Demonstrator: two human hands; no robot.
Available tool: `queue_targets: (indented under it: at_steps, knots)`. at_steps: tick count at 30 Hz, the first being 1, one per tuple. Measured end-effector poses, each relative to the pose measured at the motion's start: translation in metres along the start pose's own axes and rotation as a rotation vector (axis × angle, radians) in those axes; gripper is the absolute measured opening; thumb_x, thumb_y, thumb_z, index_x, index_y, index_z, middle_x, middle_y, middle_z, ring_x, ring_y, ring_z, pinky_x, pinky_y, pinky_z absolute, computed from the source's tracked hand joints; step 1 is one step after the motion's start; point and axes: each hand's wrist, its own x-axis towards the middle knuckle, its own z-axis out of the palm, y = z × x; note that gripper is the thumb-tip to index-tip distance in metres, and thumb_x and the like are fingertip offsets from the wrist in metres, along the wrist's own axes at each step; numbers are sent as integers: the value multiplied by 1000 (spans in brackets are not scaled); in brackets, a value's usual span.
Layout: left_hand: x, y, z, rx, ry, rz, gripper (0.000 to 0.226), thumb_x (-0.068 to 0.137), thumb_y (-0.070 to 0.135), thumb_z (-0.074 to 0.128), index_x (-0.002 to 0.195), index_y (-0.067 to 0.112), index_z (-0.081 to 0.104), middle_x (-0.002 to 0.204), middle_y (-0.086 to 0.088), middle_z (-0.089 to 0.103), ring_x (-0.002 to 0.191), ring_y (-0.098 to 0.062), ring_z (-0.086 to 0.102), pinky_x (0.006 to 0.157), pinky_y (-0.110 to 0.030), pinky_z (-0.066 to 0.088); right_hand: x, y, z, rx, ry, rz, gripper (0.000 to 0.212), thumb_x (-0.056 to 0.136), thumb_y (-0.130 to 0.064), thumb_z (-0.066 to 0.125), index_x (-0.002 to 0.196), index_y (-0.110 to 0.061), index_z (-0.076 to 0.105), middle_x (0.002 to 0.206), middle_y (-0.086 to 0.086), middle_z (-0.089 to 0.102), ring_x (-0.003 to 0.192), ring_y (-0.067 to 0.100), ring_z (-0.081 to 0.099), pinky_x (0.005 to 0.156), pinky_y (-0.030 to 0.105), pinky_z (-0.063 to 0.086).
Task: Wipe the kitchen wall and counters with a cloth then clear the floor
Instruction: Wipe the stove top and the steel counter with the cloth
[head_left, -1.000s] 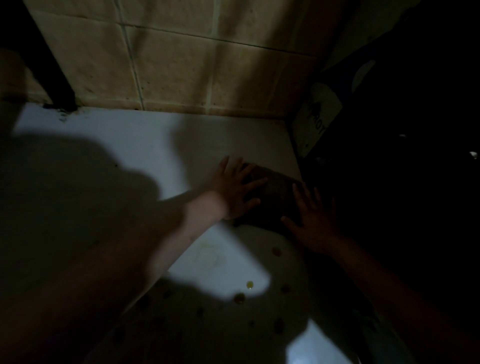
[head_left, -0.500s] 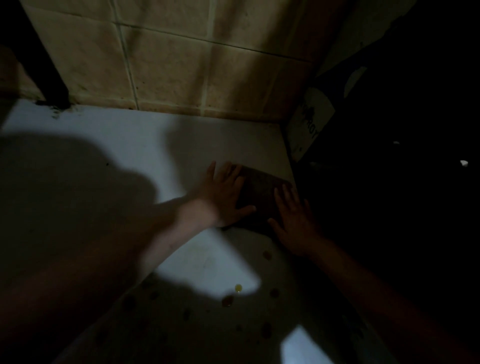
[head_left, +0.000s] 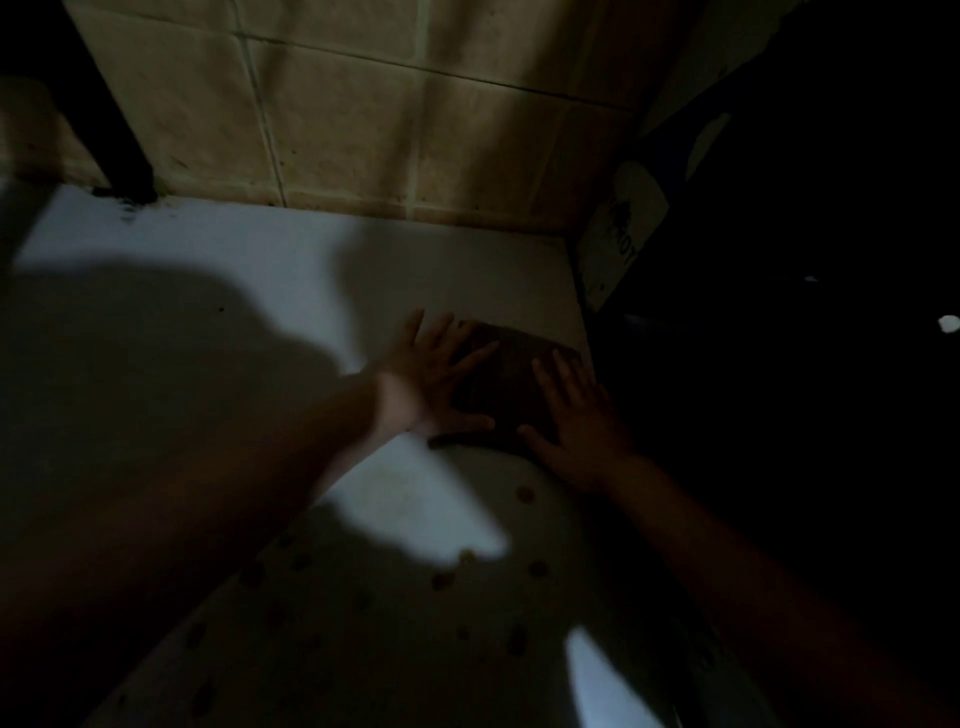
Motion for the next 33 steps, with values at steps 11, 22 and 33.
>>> queue_targets:
  at_steps: [11,22,33]
  knots:
    - [-53,28,-2,48,-89,20,94,77,82,20,147,31,-16,158,-6,-15,145,-29,-10,114,-52,-4,-55,-21,19,13,-55,27,81,90,-60,28,150,-21,-10,158,6,-18,145,27,-15,117,44,0]
    - [-95,52,10,-39,-61,24,94,77,82,21,147,31,-16,158,-6,-11,145,-32,-10,111,-55,-7,-102,-36,33,-35,-93,77,85,88,-63,24,149,-20,-15,157,6,-23,144,24,-20,116,46,-5]
    - [-54,52,2,69,13,18,86,81,78,13,148,30,-14,158,-4,-12,145,-29,-10,114,-52,-5,-65,-16,12,-3,-152,152,79,96,-52,33,149,-19,-14,157,3,-21,145,21,-19,115,49,-5]
